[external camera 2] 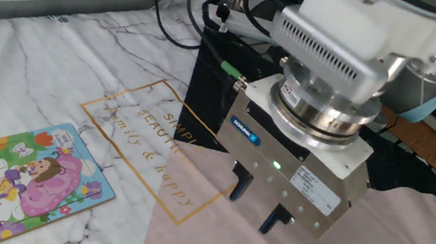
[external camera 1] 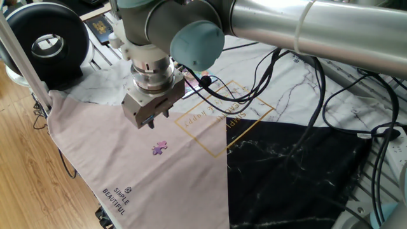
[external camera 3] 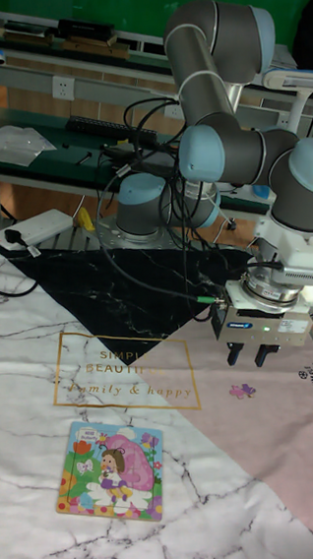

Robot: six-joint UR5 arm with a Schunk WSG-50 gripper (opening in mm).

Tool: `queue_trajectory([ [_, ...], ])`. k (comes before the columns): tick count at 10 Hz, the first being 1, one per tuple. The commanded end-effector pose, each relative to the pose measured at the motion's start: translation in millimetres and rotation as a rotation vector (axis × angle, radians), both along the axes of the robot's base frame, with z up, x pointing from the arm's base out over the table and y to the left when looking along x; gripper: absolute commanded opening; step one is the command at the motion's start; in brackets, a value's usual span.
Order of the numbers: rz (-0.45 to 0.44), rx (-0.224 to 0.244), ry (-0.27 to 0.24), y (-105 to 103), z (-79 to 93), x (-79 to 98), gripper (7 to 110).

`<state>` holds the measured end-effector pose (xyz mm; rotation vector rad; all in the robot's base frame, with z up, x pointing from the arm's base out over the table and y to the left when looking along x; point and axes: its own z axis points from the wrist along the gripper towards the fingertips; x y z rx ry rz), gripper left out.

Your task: Assemble one piece of a puzzle

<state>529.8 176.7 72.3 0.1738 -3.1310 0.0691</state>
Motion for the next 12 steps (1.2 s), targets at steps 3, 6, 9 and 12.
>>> queue_trajectory([
  [3,0.193,0.039,0.016,8.8,-0.4,-2.3,66],
  [6,0.116,0.07,-0.016,17.3,-0.4,4.7,66],
  [9,0.03,0.054,-0.016,27.9,-22.2,18.4,66],
  [12,-0.053,0.038,0.04,58.7,-18.3,8.8,66],
])
